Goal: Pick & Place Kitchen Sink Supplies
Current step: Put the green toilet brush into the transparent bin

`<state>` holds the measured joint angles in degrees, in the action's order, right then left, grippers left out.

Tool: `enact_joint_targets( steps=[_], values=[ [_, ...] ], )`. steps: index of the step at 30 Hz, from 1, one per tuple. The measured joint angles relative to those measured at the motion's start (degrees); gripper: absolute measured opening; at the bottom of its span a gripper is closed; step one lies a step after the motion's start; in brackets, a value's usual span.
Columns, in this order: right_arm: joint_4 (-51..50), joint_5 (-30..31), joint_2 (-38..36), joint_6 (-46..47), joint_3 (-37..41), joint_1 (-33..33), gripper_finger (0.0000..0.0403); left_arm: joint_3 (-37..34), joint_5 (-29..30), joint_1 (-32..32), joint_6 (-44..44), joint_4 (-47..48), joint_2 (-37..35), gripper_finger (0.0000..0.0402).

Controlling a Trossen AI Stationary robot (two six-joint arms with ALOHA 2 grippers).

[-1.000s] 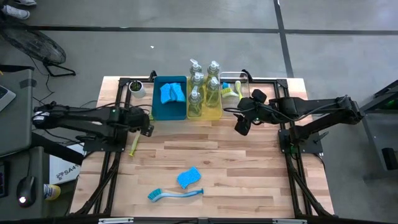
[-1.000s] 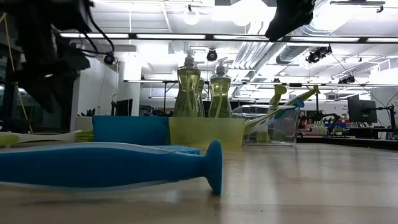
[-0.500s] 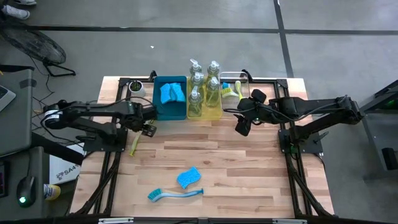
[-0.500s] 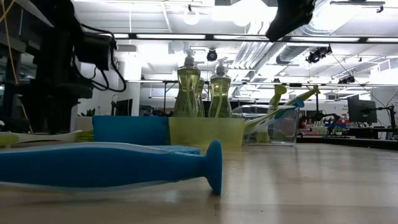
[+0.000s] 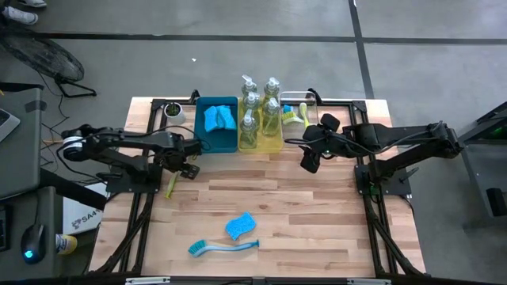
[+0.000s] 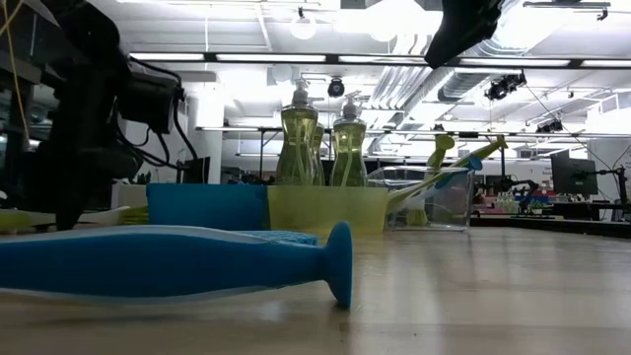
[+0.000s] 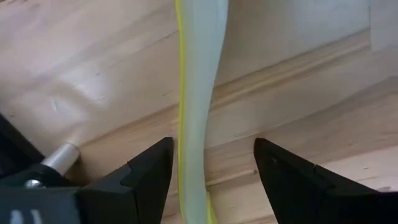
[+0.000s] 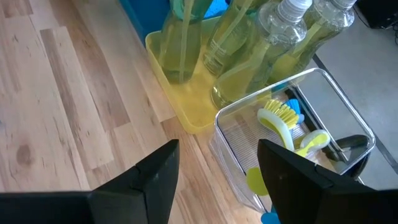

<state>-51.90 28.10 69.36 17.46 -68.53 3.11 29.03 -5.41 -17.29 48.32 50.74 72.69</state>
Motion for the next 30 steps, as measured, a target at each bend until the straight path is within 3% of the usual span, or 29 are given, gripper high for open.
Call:
enact_joint_targets(
  steps=[15, 30],
  values=[
    [-0.05, 0.0, 0.01, 0.33, 0.0, 0.0, 0.021, -1.33, -2.09, 0.03, 0.36, -1.33, -0.01, 0.0122],
    [-0.18, 0.0, 0.02, 0.46, 0.0, 0.0, 0.021, -1.46, -3.89, 0.03, 0.63, -1.11, 0.1, 0.0056]
  ],
)
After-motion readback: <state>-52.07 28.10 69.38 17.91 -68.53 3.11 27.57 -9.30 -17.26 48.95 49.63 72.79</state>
